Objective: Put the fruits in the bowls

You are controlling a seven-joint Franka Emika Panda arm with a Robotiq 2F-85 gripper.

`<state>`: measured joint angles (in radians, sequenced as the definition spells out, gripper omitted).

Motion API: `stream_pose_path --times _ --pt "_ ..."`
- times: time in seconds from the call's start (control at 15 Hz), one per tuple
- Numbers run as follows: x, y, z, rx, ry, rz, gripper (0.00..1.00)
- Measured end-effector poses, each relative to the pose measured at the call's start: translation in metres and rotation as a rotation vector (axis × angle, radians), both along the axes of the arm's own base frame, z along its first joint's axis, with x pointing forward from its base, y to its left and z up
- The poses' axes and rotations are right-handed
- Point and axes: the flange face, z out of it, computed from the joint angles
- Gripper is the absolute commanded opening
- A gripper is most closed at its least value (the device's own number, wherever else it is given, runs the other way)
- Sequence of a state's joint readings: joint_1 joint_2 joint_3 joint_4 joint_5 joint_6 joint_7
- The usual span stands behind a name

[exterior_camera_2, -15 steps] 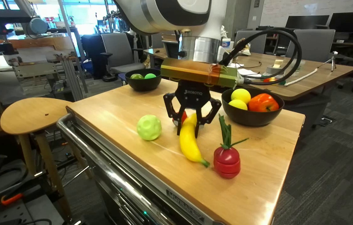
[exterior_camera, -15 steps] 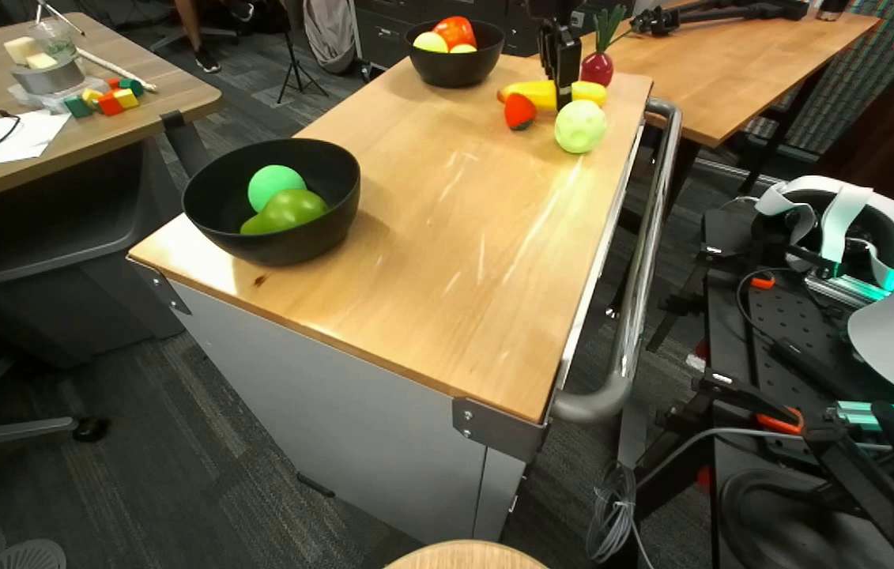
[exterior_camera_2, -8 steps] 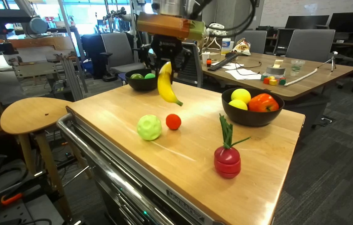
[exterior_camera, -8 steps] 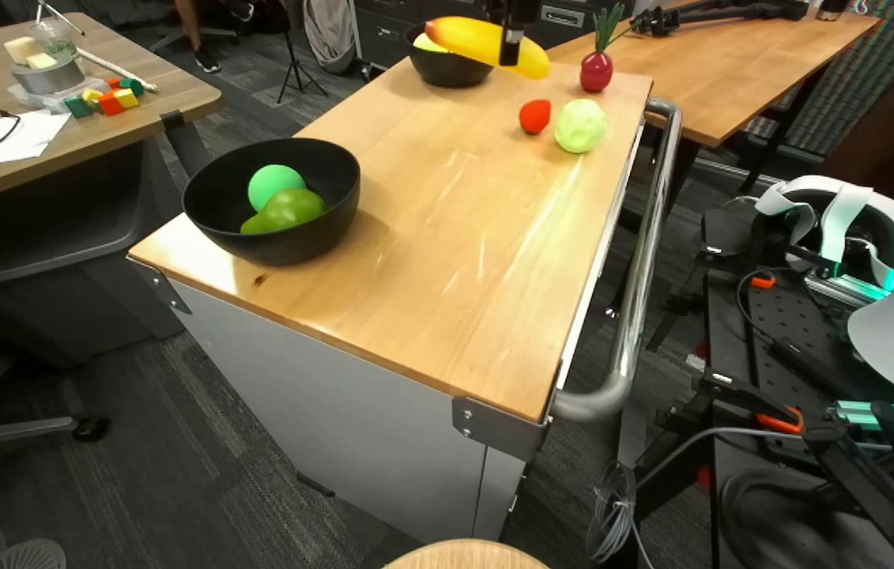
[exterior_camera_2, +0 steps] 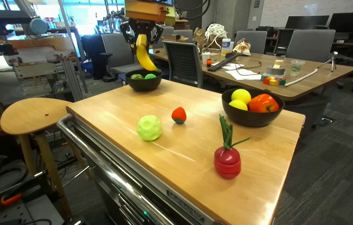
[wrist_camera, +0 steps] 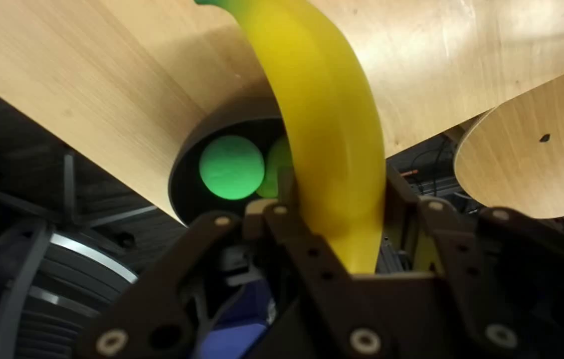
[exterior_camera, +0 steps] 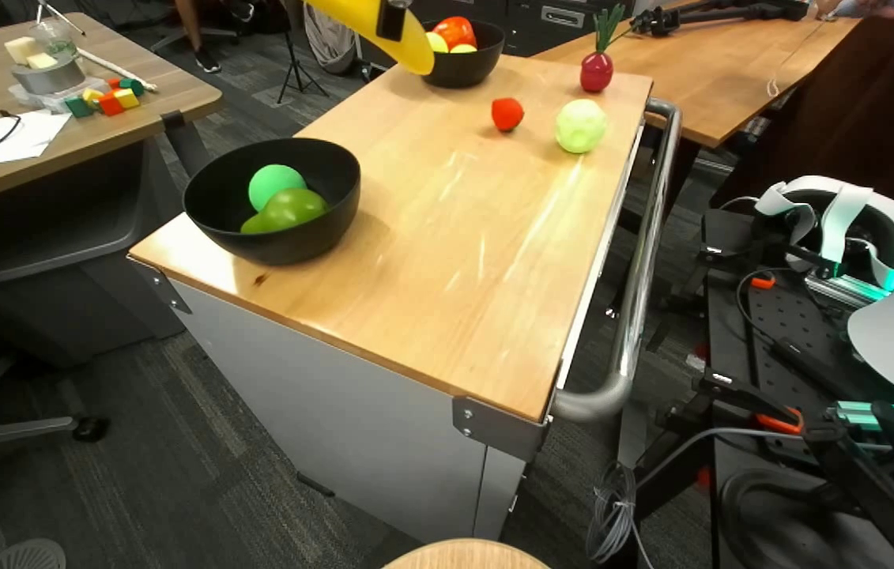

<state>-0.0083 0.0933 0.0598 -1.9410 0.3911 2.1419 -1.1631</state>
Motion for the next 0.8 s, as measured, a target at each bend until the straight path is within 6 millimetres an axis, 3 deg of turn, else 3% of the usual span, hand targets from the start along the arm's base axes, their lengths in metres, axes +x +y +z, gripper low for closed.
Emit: stream_pose_path --times 0.33,0.6,0.67,0.8 --pt "0.052 0.054 -0.017 0.036 -0.03 0.196 0.16" --pt "0.086 0.074 -0.043 0.036 -0.003 0.258 0.17" --pt "0.093 0.074 -0.05 0.033 0.006 0.265 0.45" --pt "0.104 0.074 -0.061 0.037 0.022 0.272 0.65"
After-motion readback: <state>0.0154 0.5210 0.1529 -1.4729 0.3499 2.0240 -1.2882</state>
